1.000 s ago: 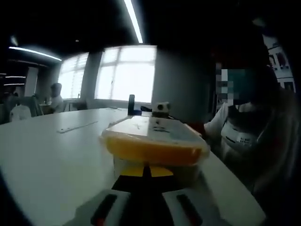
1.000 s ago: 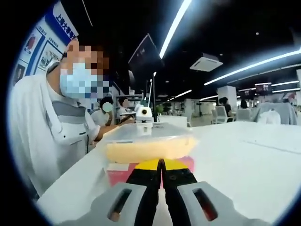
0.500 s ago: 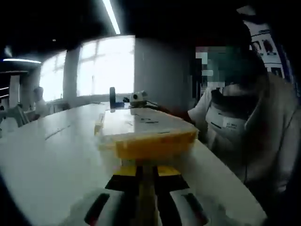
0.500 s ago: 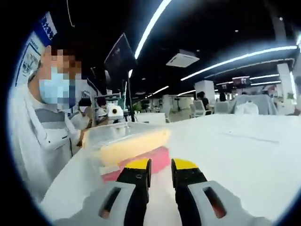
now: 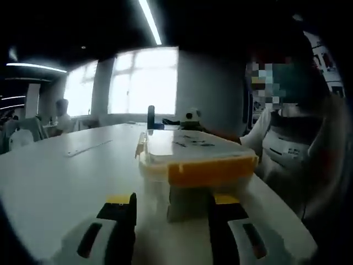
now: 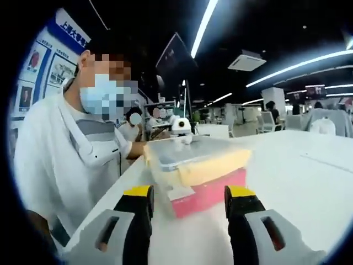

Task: Arrange the small medicine boxes into an aligned row inside the storage area until every box is upright, visible, and separated from the surrounding clutter.

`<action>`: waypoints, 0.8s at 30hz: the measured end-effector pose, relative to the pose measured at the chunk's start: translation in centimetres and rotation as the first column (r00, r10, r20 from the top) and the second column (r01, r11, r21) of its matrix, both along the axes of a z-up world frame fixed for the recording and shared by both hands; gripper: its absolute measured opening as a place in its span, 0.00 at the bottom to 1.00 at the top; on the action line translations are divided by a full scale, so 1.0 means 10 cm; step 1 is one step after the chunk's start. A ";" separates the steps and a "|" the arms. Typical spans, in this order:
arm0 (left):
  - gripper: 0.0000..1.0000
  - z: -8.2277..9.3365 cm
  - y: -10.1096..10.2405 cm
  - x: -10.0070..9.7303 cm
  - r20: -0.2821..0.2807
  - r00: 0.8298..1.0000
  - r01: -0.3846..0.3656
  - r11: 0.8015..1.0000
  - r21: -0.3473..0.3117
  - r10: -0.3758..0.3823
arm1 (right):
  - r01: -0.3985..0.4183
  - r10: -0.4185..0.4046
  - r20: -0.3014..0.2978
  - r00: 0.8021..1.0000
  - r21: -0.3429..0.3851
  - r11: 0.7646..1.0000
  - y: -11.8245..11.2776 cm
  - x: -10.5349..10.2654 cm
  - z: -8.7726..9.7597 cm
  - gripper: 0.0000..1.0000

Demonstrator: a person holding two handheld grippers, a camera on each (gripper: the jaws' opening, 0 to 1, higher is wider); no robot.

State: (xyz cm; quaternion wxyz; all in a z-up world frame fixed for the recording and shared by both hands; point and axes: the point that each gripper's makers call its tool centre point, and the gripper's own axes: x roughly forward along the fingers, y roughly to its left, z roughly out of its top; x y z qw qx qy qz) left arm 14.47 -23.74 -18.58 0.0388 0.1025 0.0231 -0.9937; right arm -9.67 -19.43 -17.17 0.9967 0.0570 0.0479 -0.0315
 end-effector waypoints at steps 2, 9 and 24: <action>0.52 0.02 0.02 -0.01 -0.006 1.000 0.012 1.000 -0.010 -0.012 | -0.016 0.016 -0.015 1.000 0.009 1.000 0.03 0.09 -0.04 0.59; 0.52 0.03 0.16 -0.11 -0.010 0.999 0.033 0.999 -0.023 -0.033 | 0.047 -0.048 -0.077 0.996 -0.009 0.999 -0.17 0.22 -0.17 0.53; 0.00 0.10 0.95 -0.39 0.021 0.936 0.352 0.934 -0.059 -0.351 | 0.321 -0.318 -0.047 0.947 0.071 0.945 -0.75 0.02 -0.14 0.00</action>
